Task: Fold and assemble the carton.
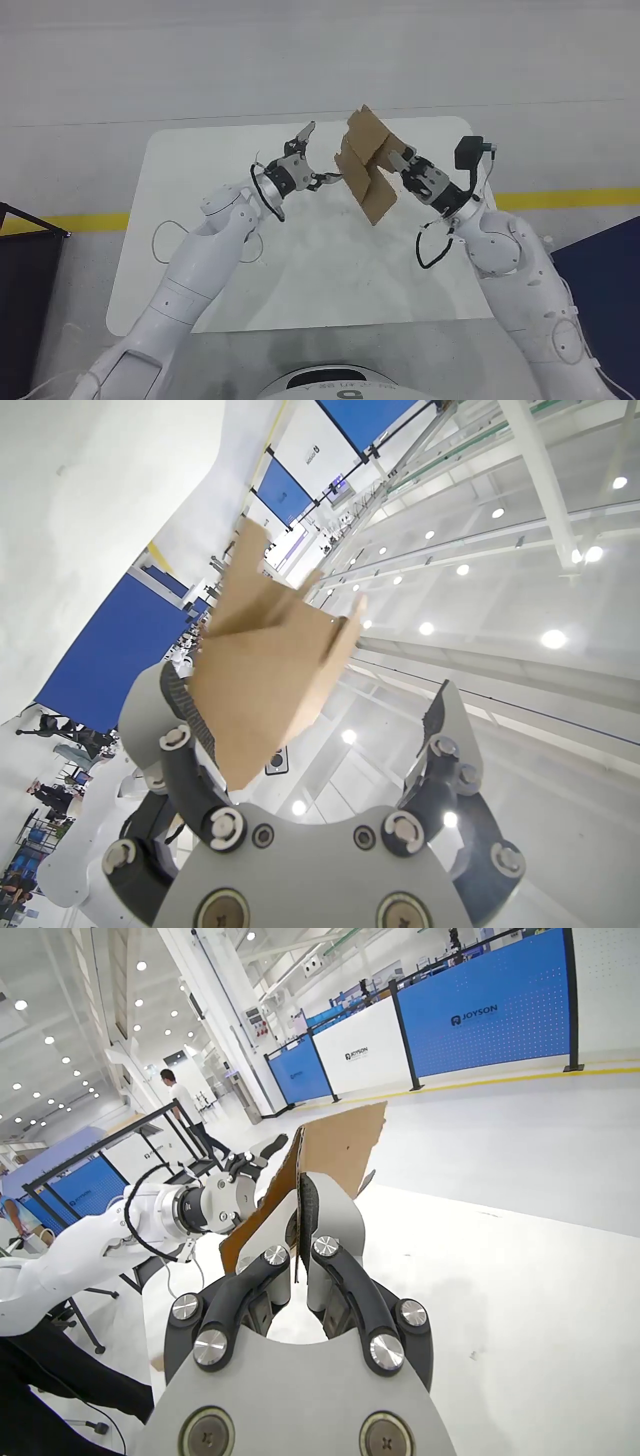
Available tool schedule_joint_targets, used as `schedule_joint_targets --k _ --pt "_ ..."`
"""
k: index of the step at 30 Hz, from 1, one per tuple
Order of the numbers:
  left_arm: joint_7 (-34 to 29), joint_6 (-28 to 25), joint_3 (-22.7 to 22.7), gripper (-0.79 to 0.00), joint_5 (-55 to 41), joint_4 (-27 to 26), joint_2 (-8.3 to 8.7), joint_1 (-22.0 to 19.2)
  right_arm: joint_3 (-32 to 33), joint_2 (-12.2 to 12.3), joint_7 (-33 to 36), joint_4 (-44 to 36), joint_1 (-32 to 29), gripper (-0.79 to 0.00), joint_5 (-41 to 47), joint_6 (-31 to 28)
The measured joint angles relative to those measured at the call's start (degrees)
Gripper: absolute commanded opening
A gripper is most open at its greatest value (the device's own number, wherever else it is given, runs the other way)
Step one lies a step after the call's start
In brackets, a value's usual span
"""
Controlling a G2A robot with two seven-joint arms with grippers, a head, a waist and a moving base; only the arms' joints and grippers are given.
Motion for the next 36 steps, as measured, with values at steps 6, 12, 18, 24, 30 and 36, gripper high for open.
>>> schedule_joint_targets --k 6,12,18,24,30,36 --pt "-0.5 -0.7 -0.5 0.000 0.6 -0.5 -0.10 0.4 0.3 0.2 1.8 -0.5 -0.5 -0.785 -1.9 -0.6" --pt "-0.3 0.6 -0.8 0.000 2.9 -0.4 0.12 1.8 1.4 0.0 -0.9 -1.0 -0.7 -0.785 0.0 1.0" --pt "-0.7 -1.8 0.7 0.000 9.0 -0.5 0.17 3.0 1.6 -0.2 -1.8 -2.2 -0.8 -0.785 3.4 3.4" --pt "-2.6 -12.2 4.5 0.000 19.3 -1.0 -0.48 2.5 0.3 -0.4 -0.2 -3.1 -0.6 -0.785 3.8 4.3" --pt "-3.3 -13.7 4.9 0.000 18.2 0.3 -1.11 1.7 0.3 -0.3 1.1 -3.2 -1.0 -0.785 1.0 4.2" --pt "-1.7 -12.8 4.2 0.000 17.7 -0.3 -1.44 1.5 1.1 0.1 2.9 -4.0 -2.0 -0.785 -4.7 1.7"
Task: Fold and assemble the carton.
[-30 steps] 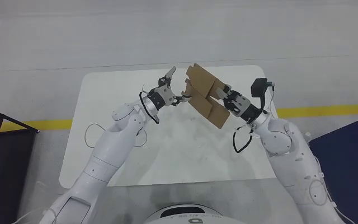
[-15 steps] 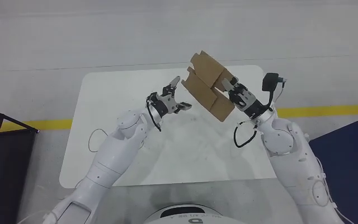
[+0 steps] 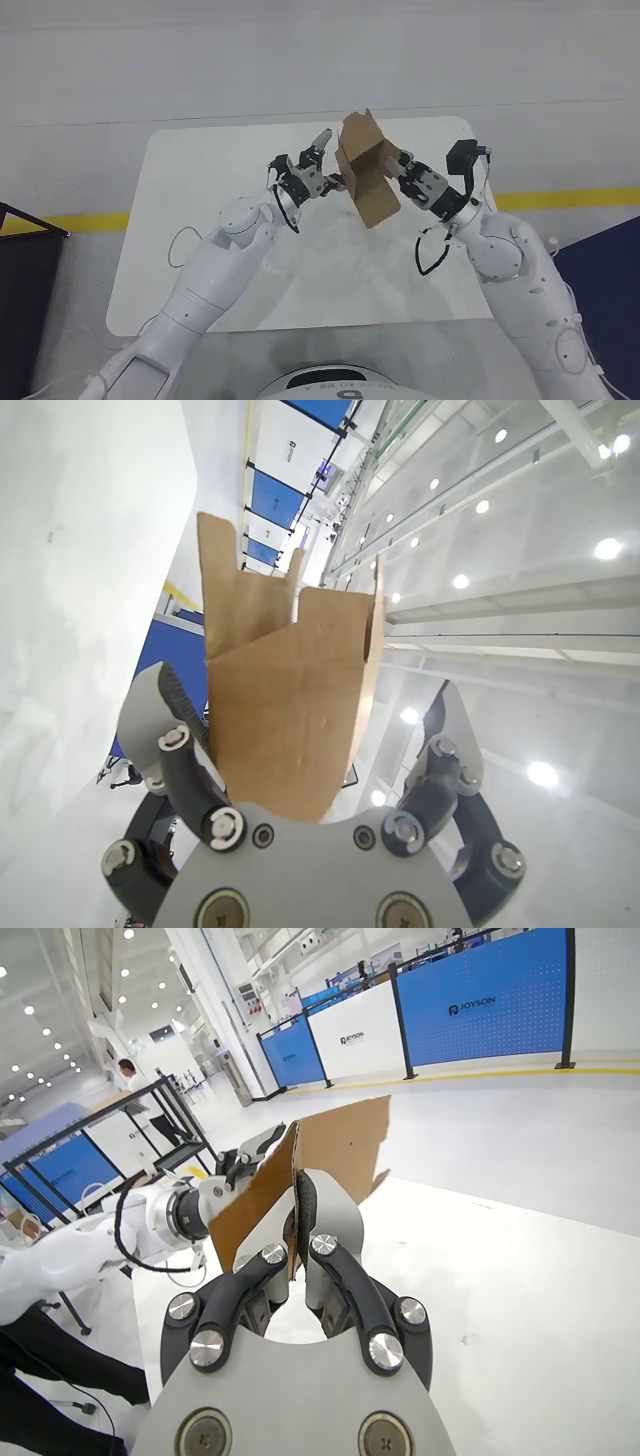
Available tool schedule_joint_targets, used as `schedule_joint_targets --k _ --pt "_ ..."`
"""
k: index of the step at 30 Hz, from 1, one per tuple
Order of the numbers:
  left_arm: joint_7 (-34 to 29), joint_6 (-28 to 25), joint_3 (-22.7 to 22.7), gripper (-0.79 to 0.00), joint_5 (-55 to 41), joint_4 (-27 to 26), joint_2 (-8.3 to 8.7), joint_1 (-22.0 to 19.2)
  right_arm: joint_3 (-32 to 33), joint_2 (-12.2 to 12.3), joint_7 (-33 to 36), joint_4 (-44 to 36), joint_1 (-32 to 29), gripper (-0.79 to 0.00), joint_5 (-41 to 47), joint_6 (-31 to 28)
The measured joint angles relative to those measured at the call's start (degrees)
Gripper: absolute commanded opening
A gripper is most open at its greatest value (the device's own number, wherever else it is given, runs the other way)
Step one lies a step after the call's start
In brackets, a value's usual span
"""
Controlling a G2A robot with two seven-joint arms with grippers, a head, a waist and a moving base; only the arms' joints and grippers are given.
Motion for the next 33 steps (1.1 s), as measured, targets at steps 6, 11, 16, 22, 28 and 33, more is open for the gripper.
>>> schedule_joint_targets --k 6,11,16,22,28,33 --pt "0.4 0.1 -0.7 0.000 0.5 -1.5 -0.11 0.6 0.2 0.2 1.2 -1.2 -0.5 -0.785 -5.3 0.1" --pt "1.2 0.4 -1.5 0.000 1.0 -2.5 -0.15 1.2 -0.3 0.4 2.6 -1.9 -0.6 -0.785 -9.3 -1.2" --pt "1.7 1.0 -2.2 0.000 1.3 -3.0 -0.18 1.8 -0.6 0.6 3.9 -2.2 -0.6 -0.785 -11.3 -1.8" --pt "1.9 2.0 -2.6 0.000 2.0 -3.1 -0.25 2.3 -0.1 0.6 2.1 -2.0 -0.6 -0.785 -9.7 -1.3" --pt "1.2 2.2 -3.1 0.000 2.0 -2.6 -0.32 3.0 0.8 0.7 1.8 -2.4 -1.0 -0.785 -8.4 -1.8" --pt "1.2 2.4 -3.4 0.000 2.4 -3.4 -0.42 3.1 -0.2 0.8 3.1 -2.4 -1.4 -0.785 -10.2 -2.5"
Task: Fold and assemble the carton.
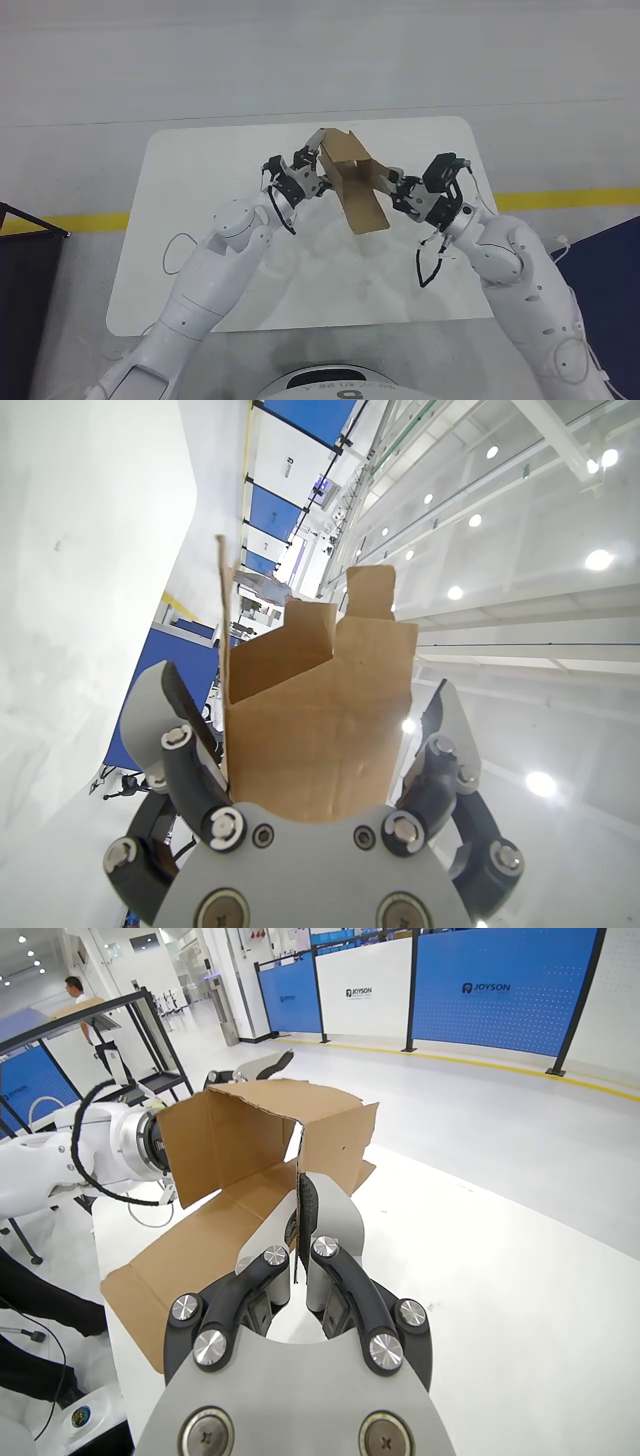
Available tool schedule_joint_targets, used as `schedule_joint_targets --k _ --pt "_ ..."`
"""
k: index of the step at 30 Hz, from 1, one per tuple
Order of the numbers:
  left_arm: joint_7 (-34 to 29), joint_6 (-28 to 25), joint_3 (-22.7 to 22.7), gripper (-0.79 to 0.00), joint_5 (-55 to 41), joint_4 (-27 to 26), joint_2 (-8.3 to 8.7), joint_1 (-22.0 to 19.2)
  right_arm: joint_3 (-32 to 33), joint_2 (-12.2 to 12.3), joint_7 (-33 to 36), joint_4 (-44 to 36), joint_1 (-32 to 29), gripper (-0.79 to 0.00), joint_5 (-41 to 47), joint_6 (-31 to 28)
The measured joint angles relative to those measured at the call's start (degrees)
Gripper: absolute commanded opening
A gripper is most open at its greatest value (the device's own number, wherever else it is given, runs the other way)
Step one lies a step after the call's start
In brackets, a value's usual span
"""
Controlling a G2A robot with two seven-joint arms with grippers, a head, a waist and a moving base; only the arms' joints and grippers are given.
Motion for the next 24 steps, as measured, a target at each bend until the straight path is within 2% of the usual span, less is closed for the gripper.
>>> schedule_joint_targets --k 13,16,19,24 --pt "-0.9 4.4 -0.3 0.000 5.5 -0.7 0.42 0.9 1.3 0.3 -0.7 0.3 -0.9 -0.785 -0.1 -0.7" --pt "-2.2 4.2 -0.9 0.000 5.5 -1.0 0.55 1.6 1.6 0.3 -1.2 1.0 -1.1 -0.785 3.6 -1.7" --pt "-4.2 2.8 -2.2 0.000 4.1 -1.1 0.77 3.0 2.3 0.3 -1.2 2.6 -0.9 -0.785 11.5 -3.4" --pt "-8.9 1.5 -7.9 0.000 -4.0 -0.4 1.44 7.2 4.0 0.7 2.6 5.2 -0.4 -0.785 24.6 -6.5"
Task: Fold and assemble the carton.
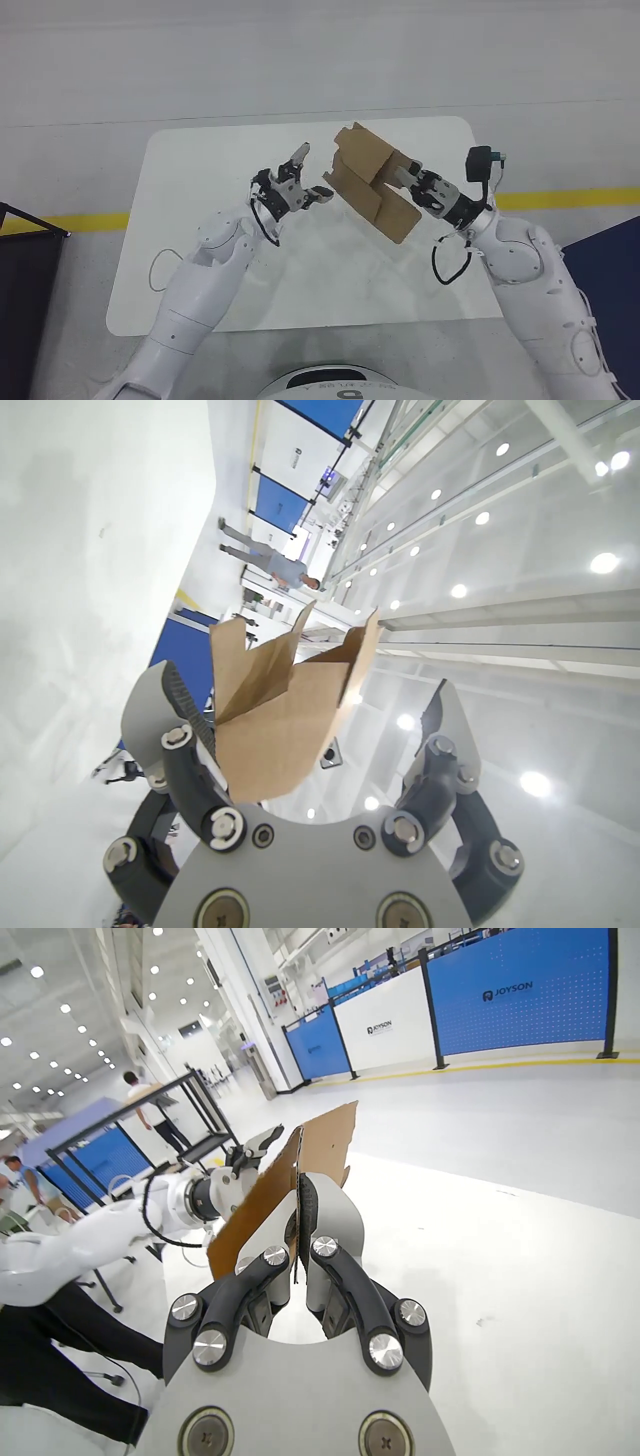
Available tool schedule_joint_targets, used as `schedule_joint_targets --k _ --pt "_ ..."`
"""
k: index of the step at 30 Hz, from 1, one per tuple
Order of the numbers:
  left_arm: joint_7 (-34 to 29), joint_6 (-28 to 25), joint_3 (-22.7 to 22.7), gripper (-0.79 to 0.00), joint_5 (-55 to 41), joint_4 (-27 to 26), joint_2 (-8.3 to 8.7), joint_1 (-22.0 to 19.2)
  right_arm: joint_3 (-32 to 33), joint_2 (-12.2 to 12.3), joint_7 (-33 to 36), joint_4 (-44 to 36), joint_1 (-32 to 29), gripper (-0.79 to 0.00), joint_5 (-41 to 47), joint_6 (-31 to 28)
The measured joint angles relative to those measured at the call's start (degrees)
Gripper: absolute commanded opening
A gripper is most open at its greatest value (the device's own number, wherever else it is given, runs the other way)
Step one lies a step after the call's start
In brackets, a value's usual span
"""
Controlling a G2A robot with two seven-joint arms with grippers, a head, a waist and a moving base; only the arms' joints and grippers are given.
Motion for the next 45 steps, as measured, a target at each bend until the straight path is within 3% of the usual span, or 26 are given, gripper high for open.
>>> schedule_joint_targets --k 4,6,12,14,16,20,24,33,38,40,43,45 --pt "-5.1 4.2 -5.3 0.000 -12.8 1.3 0.31 2.1 0.5 0.4 4.0 1.1 0.1 -0.785 7.2 -1.8" --pt "-7.8 9.4 -6.7 0.000 -19.1 1.9 0.42 2.2 0.4 0.6 6.3 1.5 0.2 -0.785 10.5 -2.3" --pt "-8.3 37.7 -8.5 0.000 -42.7 6.8 0.69 -1.0 0.5 0.9 10.4 3.2 1.4 -0.785 15.7 -2.3" --pt "-7.3 44.4 -8.4 0.000 -46.6 7.2 0.89 -1.7 0.6 1.0 10.5 3.4 1.5 -0.785 15.4 -2.3" --pt "-7.1 46.7 -6.4 0.000 -49.8 6.9 1.05 -1.7 0.6 1.0 10.3 3.5 1.5 -0.785 14.7 -2.5" --pt "-1.9 46.7 1.3 0.000 -57.0 7.3 3.09 -4.5 0.4 1.0 9.4 3.0 1.3 -0.785 12.5 -2.7" --pt "5.6 46.7 1.1 0.000 -57.4 8.7 4.67 -8.0 0.1 1.0 8.3 2.1 0.9 -0.785 10.5 -3.3" --pt "8.4 46.7 5.8 0.000 -62.7 10.2 6.16 -12.3 0.2 1.1 7.1 0.7 0.0 -0.785 8.5 -3.7" --pt "9.0 46.3 4.7 0.000 -60.5 11.0 7.32 -14.0 0.5 1.2 6.8 0.4 -0.3 -0.785 8.1 -3.9" --pt "9.0 43.2 2.8 0.000 -56.3 9.6 7.76 -13.9 0.5 1.2 6.8 0.3 -0.4 -0.785 7.9 -4.0" --pt "8.2 32.5 1.3 0.000 -41.7 3.5 8.73 -12.5 0.5 1.3 6.7 0.2 -0.4 -0.785 7.9 -4.0" --pt "1.3 24.2 1.8 0.000 -27.9 -0.1 9.53 -11.2 0.4 1.3 6.8 0.1 -0.3 -0.785 7.9 -3.9"
